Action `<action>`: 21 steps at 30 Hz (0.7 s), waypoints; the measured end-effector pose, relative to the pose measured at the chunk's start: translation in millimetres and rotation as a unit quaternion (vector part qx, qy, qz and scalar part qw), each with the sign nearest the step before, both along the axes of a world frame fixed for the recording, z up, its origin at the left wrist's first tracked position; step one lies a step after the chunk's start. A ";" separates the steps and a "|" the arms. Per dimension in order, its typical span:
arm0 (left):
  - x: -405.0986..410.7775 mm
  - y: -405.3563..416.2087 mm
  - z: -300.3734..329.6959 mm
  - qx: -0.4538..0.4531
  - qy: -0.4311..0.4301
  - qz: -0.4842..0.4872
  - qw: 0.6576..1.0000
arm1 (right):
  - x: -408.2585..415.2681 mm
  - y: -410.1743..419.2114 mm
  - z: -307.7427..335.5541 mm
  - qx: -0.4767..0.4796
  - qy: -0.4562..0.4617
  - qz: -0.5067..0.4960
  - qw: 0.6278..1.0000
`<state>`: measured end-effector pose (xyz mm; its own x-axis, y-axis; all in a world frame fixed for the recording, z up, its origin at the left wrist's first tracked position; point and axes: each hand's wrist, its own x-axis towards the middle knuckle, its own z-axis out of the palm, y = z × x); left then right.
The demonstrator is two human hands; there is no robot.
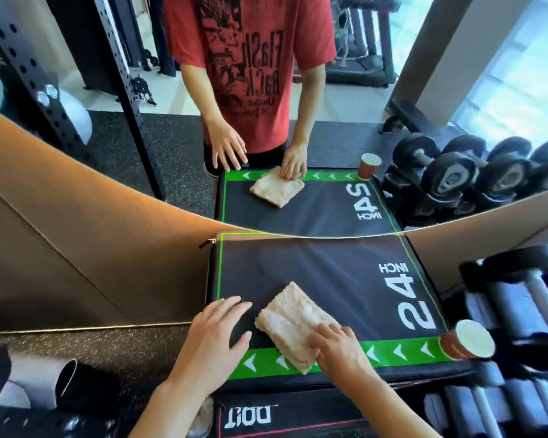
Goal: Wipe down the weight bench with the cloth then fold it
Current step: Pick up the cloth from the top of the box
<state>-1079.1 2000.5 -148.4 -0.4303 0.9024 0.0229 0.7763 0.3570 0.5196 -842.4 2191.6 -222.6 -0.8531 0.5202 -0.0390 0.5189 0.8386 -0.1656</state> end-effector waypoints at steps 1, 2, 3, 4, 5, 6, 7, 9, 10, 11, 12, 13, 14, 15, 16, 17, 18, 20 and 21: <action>5.4 5.8 -1.1 -0.002 0.000 -0.009 1.000 | 9.4 -0.7 3.9 -0.015 -0.003 -0.009 1.000; 10.5 10.8 -1.9 -0.005 0.001 -0.016 1.000 | 15.0 -0.8 7.9 -0.027 -0.004 -0.013 1.000; 15.0 15.2 -2.7 -0.009 0.002 -0.022 1.000 | 16.5 -0.8 13.1 -0.038 0.002 -0.017 0.999; 18.6 18.6 -3.4 -0.011 0.003 -0.024 1.000 | 14.2 -0.9 17.4 -0.057 0.021 -0.028 0.998; 20.9 21.0 -4.5 -0.013 0.003 -0.025 1.000 | 8.9 -1.3 22.1 -0.081 0.046 -0.044 0.995; 22.6 23.0 -4.3 -0.015 0.005 -0.024 1.000 | 2.1 -0.6 24.8 -0.103 0.067 -0.056 0.991; 23.5 24.7 -4.1 -0.019 0.007 -0.023 1.000 | -6.3 0.5 26.1 -0.119 0.077 -0.059 0.988; 23.6 25.3 -5.0 -0.027 0.009 -0.022 0.999 | -23.1 2.2 23.3 -0.140 0.065 -0.054 0.986; 23.3 24.8 -4.7 -0.031 0.009 -0.022 0.999 | -30.3 2.9 20.3 -0.145 0.054 -0.054 0.987; 23.2 23.5 -4.5 -0.036 0.008 -0.021 0.999 | -36.8 3.1 15.8 -0.143 0.043 -0.054 0.987; 23.1 21.8 -3.9 -0.040 0.006 -0.019 0.999 | -41.7 2.8 10.3 -0.139 0.038 -0.058 0.988; 22.5 20.2 -3.3 -0.043 0.001 -0.017 0.999 | -45.4 1.7 5.1 -0.133 0.040 -0.066 0.988; 21.3 18.0 -2.9 -0.043 -0.002 -0.012 0.999 | -48.6 0.0 -0.3 -0.127 0.047 -0.074 0.988; 19.8 15.1 -3.3 -0.045 -0.004 -0.008 0.999 | -51.5 -2.6 -4.8 -0.120 0.057 -0.079 0.988; 18.6 13.0 -4.0 -0.050 -0.003 -0.006 0.999 | -53.3 -5.1 -9.7 -0.112 0.068 -0.082 0.988; 17.5 11.4 -5.4 -0.053 0.000 -0.005 0.999 | -54.5 -6.6 -13.8 -0.106 0.077 -0.085 0.988; 16.6 10.1 -7.3 -0.054 0.003 -0.002 0.999 | -55.8 -7.6 -17.1 -0.102 0.081 -0.088 0.988; 15.1 8.8 -10.4 -0.057 0.000 0.006 0.998 | -59.1 -7.0 -22.1 -0.096 0.079 -0.096 0.988; 14.5 8.8 -12.0 -0.060 -0.003 0.010 0.998 | -60.1 -5.7 -23.8 -0.089 0.082 -0.101 0.987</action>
